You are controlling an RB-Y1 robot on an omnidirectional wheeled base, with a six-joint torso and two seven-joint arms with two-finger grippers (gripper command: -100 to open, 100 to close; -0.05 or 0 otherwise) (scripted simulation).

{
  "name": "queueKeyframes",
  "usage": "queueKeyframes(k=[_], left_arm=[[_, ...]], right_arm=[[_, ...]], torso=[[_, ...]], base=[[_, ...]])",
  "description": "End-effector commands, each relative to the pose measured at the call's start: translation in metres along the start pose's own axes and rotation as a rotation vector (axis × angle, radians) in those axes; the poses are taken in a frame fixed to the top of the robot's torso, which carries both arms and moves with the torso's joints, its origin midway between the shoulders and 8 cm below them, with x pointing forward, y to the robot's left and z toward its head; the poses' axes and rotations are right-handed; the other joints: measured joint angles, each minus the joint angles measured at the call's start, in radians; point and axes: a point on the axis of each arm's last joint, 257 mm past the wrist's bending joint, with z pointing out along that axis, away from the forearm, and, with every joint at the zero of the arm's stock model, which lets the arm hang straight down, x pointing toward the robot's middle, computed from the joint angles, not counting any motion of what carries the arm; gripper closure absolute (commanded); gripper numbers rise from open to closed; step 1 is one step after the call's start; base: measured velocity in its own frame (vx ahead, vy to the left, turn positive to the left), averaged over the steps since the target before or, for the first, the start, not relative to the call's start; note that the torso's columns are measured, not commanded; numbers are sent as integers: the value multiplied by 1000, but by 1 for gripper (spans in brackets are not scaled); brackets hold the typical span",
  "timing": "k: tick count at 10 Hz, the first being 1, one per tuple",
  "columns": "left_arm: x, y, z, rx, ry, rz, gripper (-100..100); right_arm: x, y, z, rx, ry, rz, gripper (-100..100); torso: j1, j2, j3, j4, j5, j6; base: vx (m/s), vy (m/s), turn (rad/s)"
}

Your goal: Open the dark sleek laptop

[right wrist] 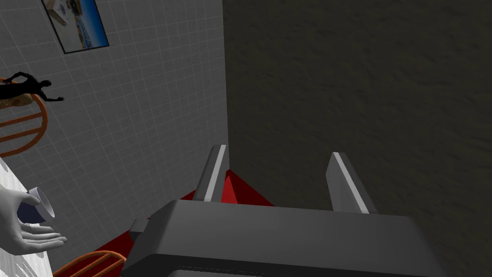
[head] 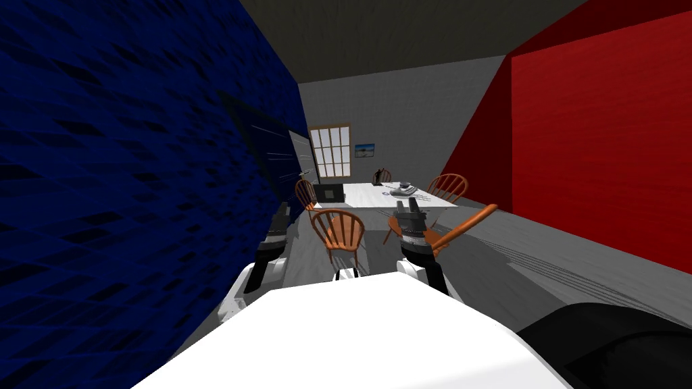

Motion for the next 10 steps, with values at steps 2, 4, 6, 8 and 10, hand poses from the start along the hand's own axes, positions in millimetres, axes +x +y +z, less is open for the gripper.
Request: queueKeyframes(k=[2,4,6,8,10], left_arm=[[-12,32,16,-35,1,68,-100],[-19,49,21,-59,0,94,-100],[-26,65,27,-83,-4,120,-100],[-35,83,32,-111,-9,145,-100],[-44,97,39,-132,-17,170,-100]], right_arm=[[0,0,0,0,0,0,0],[0,0,0,0,0,0,0],[0,0,0,0,0,0,0],[0,0,0,0,0,0,0],[0,0,0,0,0,0,0]], torso=[[-2,-1,0,0,-1,0],[-2,0,0,0,0,-1],[-4,-1,-1,0,-1,0],[0,-1,0,0,0,0],[-2,0,0,0,-1,0]], base=[[0,114,-151],[-5,109,-105],[8,84,-121],[9,127,-163],[-10,92,-105]])
